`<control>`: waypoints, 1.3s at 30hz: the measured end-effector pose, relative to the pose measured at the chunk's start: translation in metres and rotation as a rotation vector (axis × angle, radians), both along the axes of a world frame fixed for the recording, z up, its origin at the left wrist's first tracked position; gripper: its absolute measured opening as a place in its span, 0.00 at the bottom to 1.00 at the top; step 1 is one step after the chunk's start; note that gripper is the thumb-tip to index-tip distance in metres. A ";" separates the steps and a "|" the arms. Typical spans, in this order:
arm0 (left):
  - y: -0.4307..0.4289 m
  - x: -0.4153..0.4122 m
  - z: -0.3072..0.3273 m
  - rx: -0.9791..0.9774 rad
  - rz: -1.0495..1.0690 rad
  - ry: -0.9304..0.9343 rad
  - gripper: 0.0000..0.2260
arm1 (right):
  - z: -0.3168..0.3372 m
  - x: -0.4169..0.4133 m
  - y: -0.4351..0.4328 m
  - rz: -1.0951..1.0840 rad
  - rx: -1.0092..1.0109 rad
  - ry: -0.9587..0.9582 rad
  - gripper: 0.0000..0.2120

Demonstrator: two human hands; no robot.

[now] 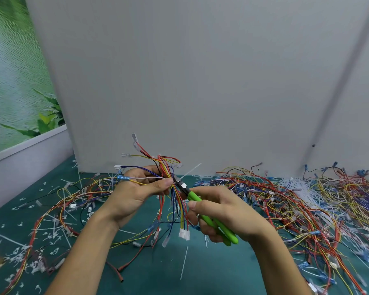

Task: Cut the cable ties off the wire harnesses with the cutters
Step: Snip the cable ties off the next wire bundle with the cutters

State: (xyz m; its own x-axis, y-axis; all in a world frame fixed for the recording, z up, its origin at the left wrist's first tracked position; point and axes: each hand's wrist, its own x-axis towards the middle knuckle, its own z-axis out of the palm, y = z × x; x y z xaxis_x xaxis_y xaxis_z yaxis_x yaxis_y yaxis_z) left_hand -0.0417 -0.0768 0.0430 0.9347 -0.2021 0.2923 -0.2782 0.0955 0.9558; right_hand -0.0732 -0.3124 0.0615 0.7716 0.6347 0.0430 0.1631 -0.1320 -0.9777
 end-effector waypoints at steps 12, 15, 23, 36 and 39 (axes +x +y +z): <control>-0.001 0.001 -0.001 -0.007 -0.010 0.023 0.15 | 0.002 -0.001 0.000 0.016 0.002 0.005 0.14; 0.000 0.000 0.000 -0.021 -0.013 0.027 0.17 | 0.002 -0.002 0.000 0.011 -0.005 0.006 0.15; -0.001 -0.001 0.000 -0.009 -0.011 0.019 0.14 | 0.002 -0.001 0.000 0.018 -0.003 0.015 0.13; -0.001 -0.004 0.003 -0.029 -0.023 0.030 0.13 | 0.003 -0.002 -0.001 0.025 -0.017 -0.020 0.09; -0.002 -0.005 0.005 -0.035 -0.033 0.029 0.15 | 0.003 -0.002 -0.001 0.024 -0.009 -0.043 0.07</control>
State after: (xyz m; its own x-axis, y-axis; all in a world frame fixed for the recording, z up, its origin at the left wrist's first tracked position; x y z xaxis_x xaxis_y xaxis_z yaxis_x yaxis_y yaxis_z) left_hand -0.0471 -0.0791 0.0484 0.9359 -0.2227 0.2729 -0.2469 0.1379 0.9592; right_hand -0.0749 -0.3130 0.0643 0.7538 0.6533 0.0705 0.2086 -0.1362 -0.9685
